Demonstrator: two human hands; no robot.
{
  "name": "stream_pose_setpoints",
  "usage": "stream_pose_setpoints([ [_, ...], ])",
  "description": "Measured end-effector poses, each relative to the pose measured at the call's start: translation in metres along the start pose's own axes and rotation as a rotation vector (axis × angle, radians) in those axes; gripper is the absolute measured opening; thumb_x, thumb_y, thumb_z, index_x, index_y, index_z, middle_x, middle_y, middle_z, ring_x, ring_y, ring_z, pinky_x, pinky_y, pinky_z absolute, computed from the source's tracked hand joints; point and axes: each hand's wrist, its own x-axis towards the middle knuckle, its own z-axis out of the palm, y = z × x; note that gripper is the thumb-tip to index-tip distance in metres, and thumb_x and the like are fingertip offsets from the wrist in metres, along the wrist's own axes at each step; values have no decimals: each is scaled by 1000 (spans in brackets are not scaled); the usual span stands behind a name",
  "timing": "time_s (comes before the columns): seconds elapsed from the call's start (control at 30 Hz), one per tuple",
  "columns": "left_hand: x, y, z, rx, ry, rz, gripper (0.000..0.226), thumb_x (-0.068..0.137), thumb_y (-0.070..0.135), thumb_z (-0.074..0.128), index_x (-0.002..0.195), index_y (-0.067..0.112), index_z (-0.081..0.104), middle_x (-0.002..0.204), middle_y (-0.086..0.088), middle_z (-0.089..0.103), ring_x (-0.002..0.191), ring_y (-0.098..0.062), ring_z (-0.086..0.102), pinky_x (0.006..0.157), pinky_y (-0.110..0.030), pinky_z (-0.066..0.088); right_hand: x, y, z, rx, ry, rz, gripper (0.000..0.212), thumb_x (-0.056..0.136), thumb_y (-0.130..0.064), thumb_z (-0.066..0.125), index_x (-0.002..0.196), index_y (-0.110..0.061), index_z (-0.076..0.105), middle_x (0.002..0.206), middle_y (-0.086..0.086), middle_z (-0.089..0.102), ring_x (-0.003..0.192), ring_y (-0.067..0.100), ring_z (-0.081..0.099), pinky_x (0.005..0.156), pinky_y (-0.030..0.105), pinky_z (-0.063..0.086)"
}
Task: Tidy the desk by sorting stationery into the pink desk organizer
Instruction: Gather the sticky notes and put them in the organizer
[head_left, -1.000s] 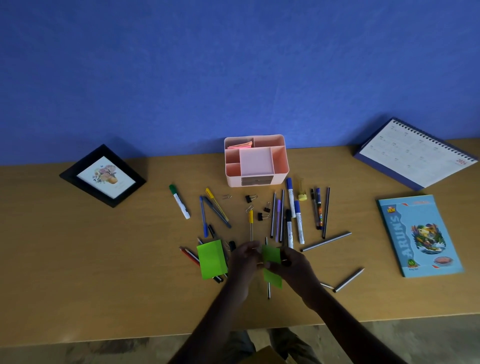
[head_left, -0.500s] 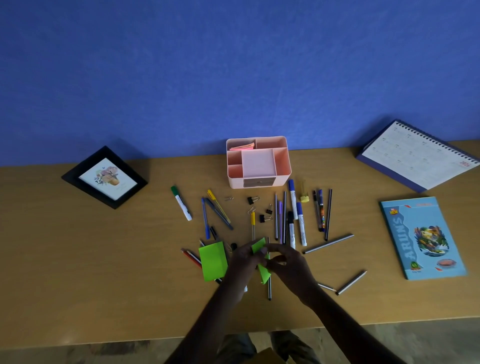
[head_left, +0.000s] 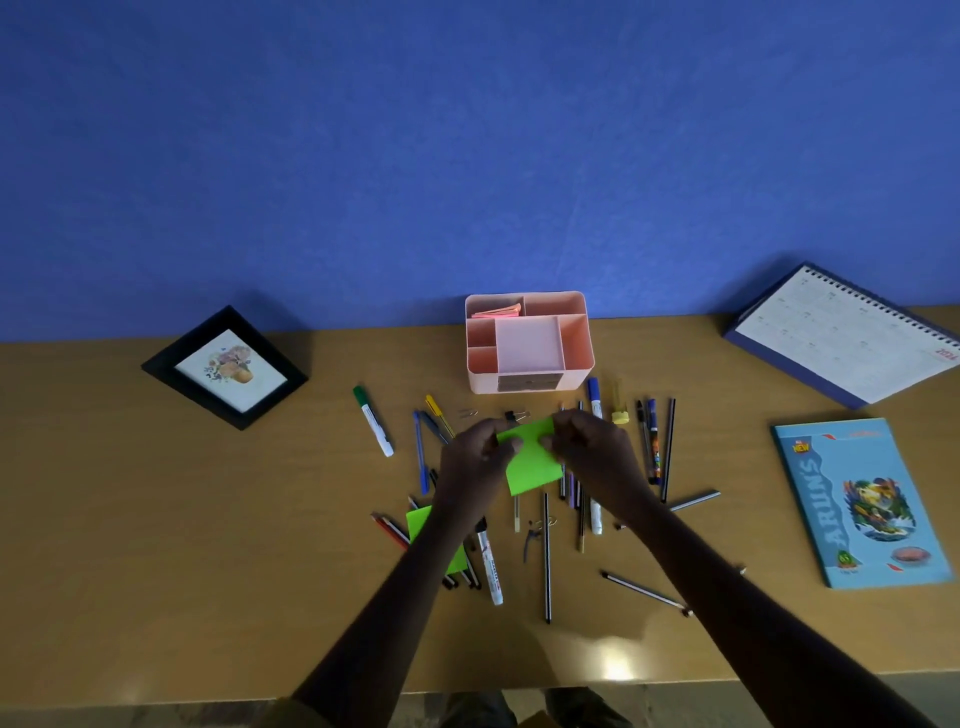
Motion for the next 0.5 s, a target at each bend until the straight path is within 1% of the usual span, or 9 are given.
stream_pose_setpoints([
  [0.1,27,17,-16,22,83,124,15,101,22,72,113,17,79,84,3,75,68,-5,66,58,-22,49,23,-24,-11,-9,25,-45,14,97,-15,77,107,-7,72,92,8,75,86,26,75,73,41,63],
  [0.17,44,30,-26,40,138,205,15,99,22,75,113,18,81,88,5,79,68,3,67,62,-16,52,40,-40,-18,-19,48,-97,15,97,-14,77,109,-6,73,95,8,76,88,27,76,76,42,65],
  [0.23,61,42,-36,77,185,285,17,99,23,76,114,19,82,95,5,82,73,5,70,65,-16,54,57,-55,-24,-36,76,-144,17,97,-16,77,113,-9,74,100,4,77,93,23,76,80,40,65],
  [0.27,70,48,-41,101,203,321,18,99,24,76,115,19,82,97,4,83,76,2,72,67,-19,56,65,-62,-27,-43,92,-166,18,98,-16,77,114,-11,75,102,2,77,94,18,75,82,38,65],
  [0.33,90,59,-48,137,240,383,18,99,23,75,115,17,83,98,1,83,82,-7,76,70,-29,62,83,-76,-31,-65,128,-220,17,99,-15,75,116,-13,75,101,-2,77,91,12,74,81,36,65],
  [0.4,109,69,-55,186,289,437,17,100,21,74,113,16,83,99,1,83,86,-13,77,73,-37,64,101,-89,-34,-94,163,-289,16,100,-13,73,116,-12,76,100,0,78,88,14,75,77,38,65],
  [0.47,125,77,-61,240,321,468,17,101,22,73,112,14,84,105,-1,83,94,-14,77,79,-40,65,118,-100,-35,-100,194,-352,14,100,-10,72,113,-9,78,103,2,79,89,15,76,79,39,65],
  [0.5,132,80,-64,267,337,470,18,101,23,73,112,15,84,108,0,83,96,-14,76,81,-39,64,126,-104,-36,-102,203,-373,14,100,-9,72,112,-8,79,104,1,80,91,14,76,81,38,65],
])
